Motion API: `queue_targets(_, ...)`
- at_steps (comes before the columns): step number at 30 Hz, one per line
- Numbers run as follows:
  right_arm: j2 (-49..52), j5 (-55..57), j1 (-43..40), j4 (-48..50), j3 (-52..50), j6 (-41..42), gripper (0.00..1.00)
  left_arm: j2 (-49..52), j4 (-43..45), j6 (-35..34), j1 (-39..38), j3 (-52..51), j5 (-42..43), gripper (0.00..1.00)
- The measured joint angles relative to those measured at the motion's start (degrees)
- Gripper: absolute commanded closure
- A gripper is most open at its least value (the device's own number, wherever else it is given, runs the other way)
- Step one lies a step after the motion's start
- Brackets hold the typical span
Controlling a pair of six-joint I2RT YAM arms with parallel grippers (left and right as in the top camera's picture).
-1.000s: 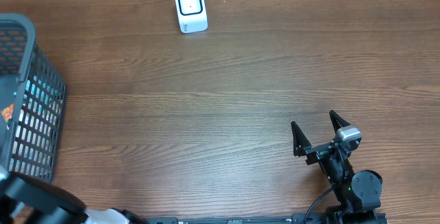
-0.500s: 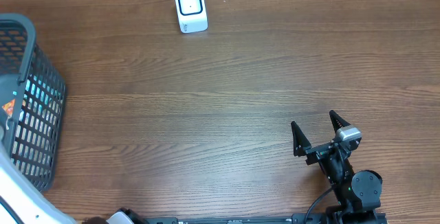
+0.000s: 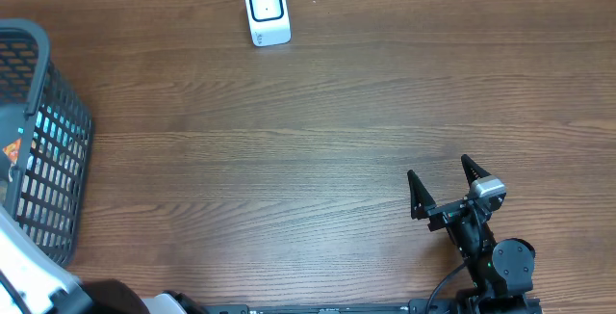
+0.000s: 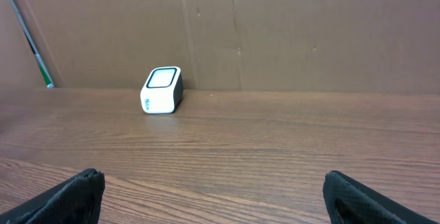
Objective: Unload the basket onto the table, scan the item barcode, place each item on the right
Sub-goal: 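Move the left gripper over the basket toward the green-lidded jar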
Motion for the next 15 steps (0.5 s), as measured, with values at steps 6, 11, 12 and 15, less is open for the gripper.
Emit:
queue_targets(6, 0.0, 0.0, 0.0, 0.0, 0.0, 0.0, 0.0, 9.1, -4.0, -1.2, 5.7, 0.0, -2.1, 0.01)
queue_targets(11, 0.0, 0.0, 0.0, 0.0, 0.0, 0.0, 0.0, 15.0, -5.0, -2.1, 9.8, 0.0, -3.3, 0.01)
queue_targets(12, 0.0, 0.0, 0.0, 0.0, 0.0, 0.0, 0.0, 16.3, -5.0, -2.0, 10.2, 0.0, -3.7, 0.0)
queue_targets(15, 0.0, 0.0, 0.0, 0.0, 0.0, 0.0, 0.0, 18.6, -3.9, -0.8, 10.3, 0.0, -4.2, 0.01)
